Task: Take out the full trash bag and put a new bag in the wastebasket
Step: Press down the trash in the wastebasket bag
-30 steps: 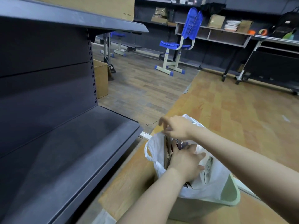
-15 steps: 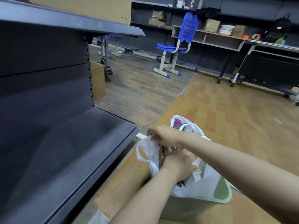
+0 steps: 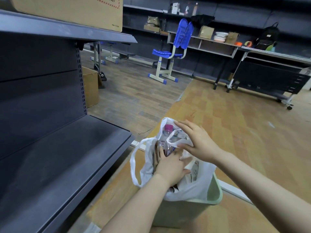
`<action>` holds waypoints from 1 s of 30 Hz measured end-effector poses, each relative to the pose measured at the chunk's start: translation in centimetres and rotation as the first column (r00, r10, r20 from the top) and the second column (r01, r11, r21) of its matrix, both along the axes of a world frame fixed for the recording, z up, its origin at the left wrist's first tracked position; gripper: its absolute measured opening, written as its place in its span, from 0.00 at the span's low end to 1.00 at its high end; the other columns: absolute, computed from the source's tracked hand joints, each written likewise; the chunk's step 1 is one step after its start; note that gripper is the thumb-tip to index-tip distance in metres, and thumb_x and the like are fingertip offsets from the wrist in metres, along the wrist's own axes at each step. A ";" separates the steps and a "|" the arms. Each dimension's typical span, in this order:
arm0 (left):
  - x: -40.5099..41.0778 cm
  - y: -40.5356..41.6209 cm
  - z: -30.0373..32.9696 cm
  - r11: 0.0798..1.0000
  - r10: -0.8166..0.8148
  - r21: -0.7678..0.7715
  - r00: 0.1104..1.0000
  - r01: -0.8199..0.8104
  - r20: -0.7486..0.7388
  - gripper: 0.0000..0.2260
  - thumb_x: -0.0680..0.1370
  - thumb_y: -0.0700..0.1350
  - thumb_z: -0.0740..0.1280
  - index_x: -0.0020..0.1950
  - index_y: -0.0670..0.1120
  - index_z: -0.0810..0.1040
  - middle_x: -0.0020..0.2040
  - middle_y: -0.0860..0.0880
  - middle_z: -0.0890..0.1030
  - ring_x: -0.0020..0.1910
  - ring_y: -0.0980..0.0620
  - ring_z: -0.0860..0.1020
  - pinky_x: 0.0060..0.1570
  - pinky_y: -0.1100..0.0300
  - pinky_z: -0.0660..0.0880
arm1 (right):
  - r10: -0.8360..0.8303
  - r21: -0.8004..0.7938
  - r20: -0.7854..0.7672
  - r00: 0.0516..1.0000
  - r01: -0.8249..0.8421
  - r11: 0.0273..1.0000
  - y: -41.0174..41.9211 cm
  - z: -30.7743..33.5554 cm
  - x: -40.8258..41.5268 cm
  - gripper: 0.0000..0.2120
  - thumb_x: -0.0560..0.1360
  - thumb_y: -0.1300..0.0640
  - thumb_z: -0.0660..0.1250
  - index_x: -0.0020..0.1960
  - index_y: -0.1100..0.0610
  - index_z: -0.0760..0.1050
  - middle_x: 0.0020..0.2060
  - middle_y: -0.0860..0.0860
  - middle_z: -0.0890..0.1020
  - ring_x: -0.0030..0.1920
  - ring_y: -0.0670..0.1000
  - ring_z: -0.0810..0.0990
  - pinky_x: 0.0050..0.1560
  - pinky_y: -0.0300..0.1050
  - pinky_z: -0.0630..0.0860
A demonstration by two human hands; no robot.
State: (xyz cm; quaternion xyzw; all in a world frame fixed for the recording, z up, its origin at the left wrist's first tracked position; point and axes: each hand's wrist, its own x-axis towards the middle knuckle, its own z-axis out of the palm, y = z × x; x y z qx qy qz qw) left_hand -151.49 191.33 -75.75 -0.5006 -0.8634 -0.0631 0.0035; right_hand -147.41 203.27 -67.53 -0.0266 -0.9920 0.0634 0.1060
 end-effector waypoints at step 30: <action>-1.7 -5.8 12.6 0.626 0.149 0.471 0.688 -0.622 0.711 0.08 0.71 0.42 0.74 0.37 0.40 0.79 0.25 0.48 0.74 0.22 0.56 0.70 0.32 0.63 0.70 | -0.081 -0.261 -0.499 0.863 -0.061 0.963 0.8 1.0 6.4 0.17 0.77 0.52 0.53 0.44 0.63 0.75 0.59 0.60 0.72 0.64 0.58 0.71 0.56 0.43 0.68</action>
